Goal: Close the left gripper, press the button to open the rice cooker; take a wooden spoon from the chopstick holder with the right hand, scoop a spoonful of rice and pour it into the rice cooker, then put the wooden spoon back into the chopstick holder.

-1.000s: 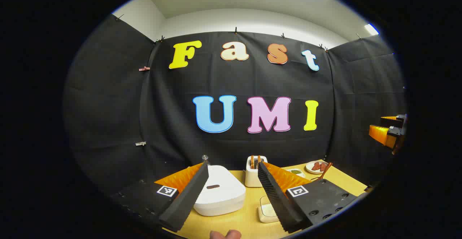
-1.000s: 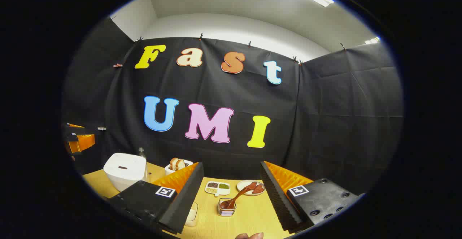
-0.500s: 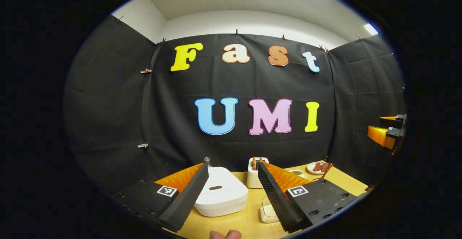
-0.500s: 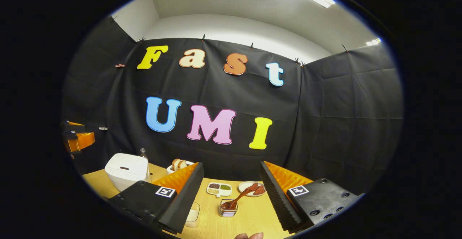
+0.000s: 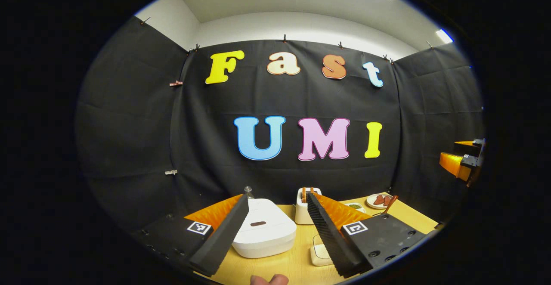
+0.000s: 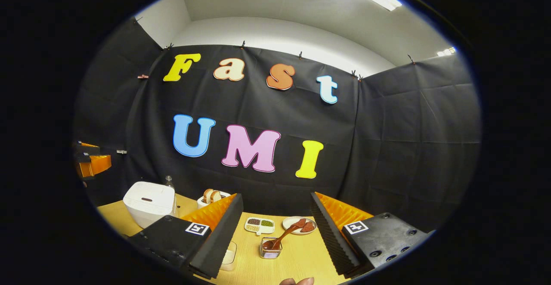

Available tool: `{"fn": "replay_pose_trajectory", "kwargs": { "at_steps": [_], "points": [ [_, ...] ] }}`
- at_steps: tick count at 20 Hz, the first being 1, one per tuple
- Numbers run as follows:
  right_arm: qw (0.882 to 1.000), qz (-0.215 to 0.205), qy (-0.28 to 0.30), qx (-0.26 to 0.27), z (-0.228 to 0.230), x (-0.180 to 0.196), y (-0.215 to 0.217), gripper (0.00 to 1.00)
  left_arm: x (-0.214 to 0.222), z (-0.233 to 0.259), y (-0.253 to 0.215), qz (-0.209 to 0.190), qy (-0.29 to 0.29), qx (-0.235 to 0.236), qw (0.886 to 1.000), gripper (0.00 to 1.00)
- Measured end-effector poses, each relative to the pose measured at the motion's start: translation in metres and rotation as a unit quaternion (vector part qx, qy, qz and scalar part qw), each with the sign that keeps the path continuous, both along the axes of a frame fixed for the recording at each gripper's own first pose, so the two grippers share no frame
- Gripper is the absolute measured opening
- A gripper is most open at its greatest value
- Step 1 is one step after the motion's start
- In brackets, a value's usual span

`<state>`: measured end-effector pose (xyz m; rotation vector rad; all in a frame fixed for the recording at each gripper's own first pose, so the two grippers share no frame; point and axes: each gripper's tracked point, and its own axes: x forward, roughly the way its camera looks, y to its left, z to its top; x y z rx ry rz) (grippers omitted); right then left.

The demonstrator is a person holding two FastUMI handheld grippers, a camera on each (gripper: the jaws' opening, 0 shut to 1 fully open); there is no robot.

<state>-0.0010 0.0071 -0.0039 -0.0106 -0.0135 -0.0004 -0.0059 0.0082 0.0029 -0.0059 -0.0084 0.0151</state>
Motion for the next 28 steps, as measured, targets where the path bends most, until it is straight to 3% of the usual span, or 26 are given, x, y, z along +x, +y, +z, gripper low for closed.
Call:
{"fn": "replay_pose_trajectory", "kwargs": {
  "at_steps": [13, 16, 19, 23, 28],
  "points": [
    [1.0, 0.001, 0.002, 0.001, -0.005, 0.008, -0.001, 0.97, 0.007, 0.0, 0.003, 0.007, 0.001, -0.005, 1.0, 0.95],
    [1.0, -0.001, 0.005, -0.001, -0.008, 0.012, -0.002, 0.97, 0.013, 0.004, -0.004, -0.016, -0.003, 0.0, 1.0, 0.95],
    [1.0, -0.003, 0.009, -0.001, -0.012, 0.014, -0.004, 0.97, 0.02, 0.009, -0.002, -0.05, -0.007, 0.008, 0.999, 0.12],
    [1.0, -0.008, 0.012, -0.008, -0.014, 0.015, -0.01, 0.97, 0.049, -0.003, -0.004, -0.149, 0.029, -0.03, 0.988, 0.06],
    [1.0, -0.019, 0.013, -0.018, -0.013, 0.016, -0.018, 0.97, 0.117, -0.056, 0.033, -0.178, 0.146, -0.062, 0.971, 0.06]
  ]
}}
